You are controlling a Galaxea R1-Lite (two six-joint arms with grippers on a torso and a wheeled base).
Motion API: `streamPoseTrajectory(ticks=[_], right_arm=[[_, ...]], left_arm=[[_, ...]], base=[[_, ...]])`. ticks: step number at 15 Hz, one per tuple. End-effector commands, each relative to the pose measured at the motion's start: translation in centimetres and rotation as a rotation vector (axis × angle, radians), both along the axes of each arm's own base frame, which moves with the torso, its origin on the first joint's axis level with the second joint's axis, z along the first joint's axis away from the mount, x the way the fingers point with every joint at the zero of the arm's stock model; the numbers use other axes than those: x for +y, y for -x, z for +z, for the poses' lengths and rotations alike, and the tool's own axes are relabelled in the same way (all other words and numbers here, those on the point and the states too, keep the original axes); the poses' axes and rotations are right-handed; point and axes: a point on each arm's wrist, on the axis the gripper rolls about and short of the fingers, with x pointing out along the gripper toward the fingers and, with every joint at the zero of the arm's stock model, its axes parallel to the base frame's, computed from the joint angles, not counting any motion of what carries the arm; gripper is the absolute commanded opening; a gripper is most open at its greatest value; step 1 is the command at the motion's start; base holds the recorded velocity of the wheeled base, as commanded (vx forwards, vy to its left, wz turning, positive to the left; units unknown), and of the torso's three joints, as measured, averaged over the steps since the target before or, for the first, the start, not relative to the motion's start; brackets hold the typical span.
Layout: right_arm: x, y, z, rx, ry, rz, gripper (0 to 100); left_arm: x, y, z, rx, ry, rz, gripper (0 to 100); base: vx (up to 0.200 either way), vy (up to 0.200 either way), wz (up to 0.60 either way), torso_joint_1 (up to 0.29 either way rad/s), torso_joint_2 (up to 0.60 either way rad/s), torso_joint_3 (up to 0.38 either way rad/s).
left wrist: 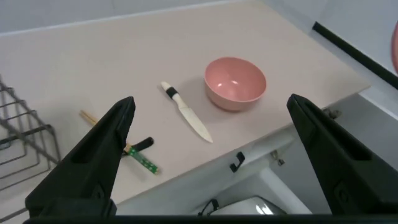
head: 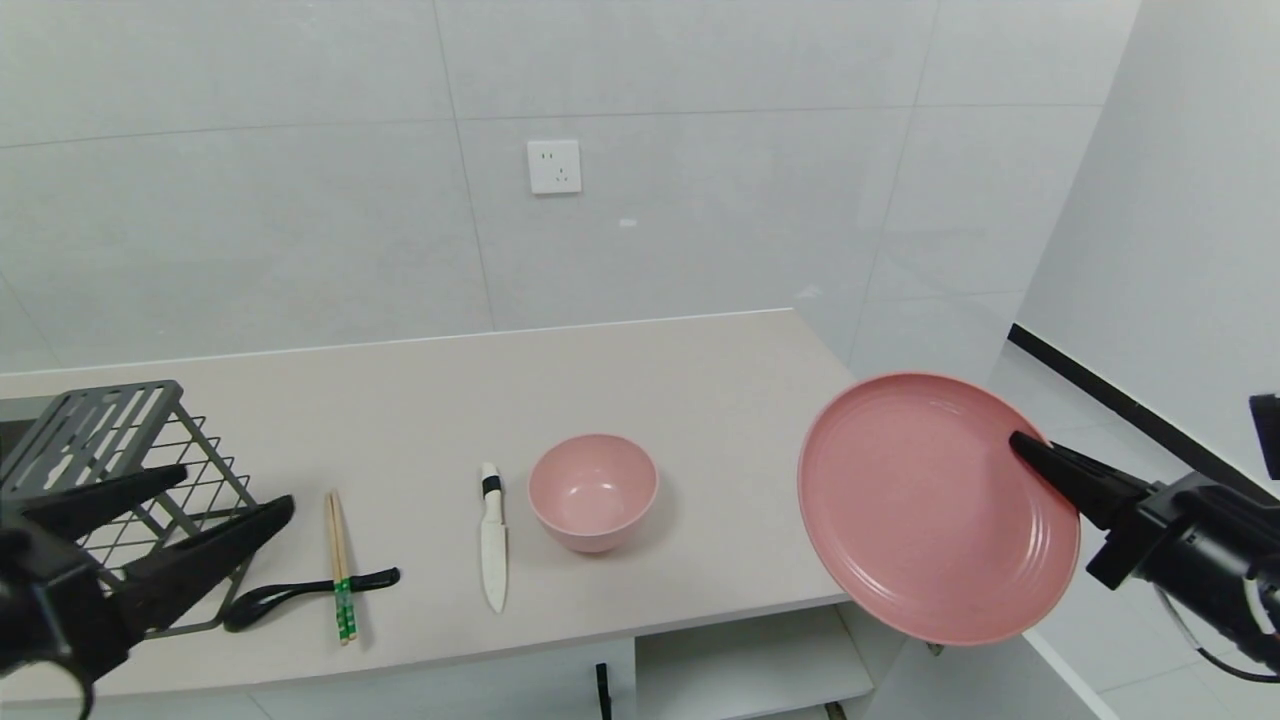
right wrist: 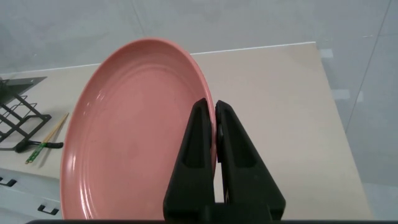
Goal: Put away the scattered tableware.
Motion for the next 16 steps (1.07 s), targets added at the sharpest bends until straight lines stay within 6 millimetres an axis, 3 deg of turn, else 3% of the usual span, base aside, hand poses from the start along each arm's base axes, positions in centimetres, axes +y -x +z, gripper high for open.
streamPoseTrajectory(ticks=[1, 2, 4, 5, 9, 12, 16], right_arm=[[-0.1, 0.8, 0.8, -0.037, -0.008, 0.005, 0], [-0.2, 0.9, 0.9, -0.041, -0.009, 0.005, 0], [-0.2, 0.9, 0.9, -0.041, -0.009, 0.007, 0], [-0.1, 0.9, 0.8, -0.04, -0.009, 0.01, 0], [-0.2, 0.8, 0.8, -0.041, -0.007, 0.005, 0], [-0.2, 0.8, 0.8, -0.04, -0.006, 0.005, 0], [-0.2, 0.8, 0.8, -0.038, -0.007, 0.005, 0]], left_arm=[[-1.5, -6.3, -2.0, 0.15, -0.048, -0.044, 100], [-2.1, -9.1, -3.2, 0.19, -0.071, -0.053, 100], [-2.7, -11.5, -4.2, 0.2, -0.061, -0.09, 100], [-3.6, -13.4, -5.2, 0.162, -0.023, -0.196, 100], [-5.3, -17.7, -8.5, 0.165, -0.031, -0.268, 100], [-6.3, -20.6, -9.3, 0.155, -0.016, -0.286, 100], [-7.5, -25.5, -13.2, 0.17, -0.007, -0.261, 100]], base=[[0.0, 0.0, 0.0, 0.0, 0.0, 0.0], [0.0, 0.0, 0.0, 0.0, 0.0, 0.0], [0.0, 0.0, 0.0, 0.0, 0.0, 0.0], [0.0, 0.0, 0.0, 0.0, 0.0, 0.0], [0.0, 0.0, 0.0, 0.0, 0.0, 0.0], [0.0, 0.0, 0.0, 0.0, 0.0, 0.0], [0.0, 0.0, 0.0, 0.0, 0.0, 0.0]])
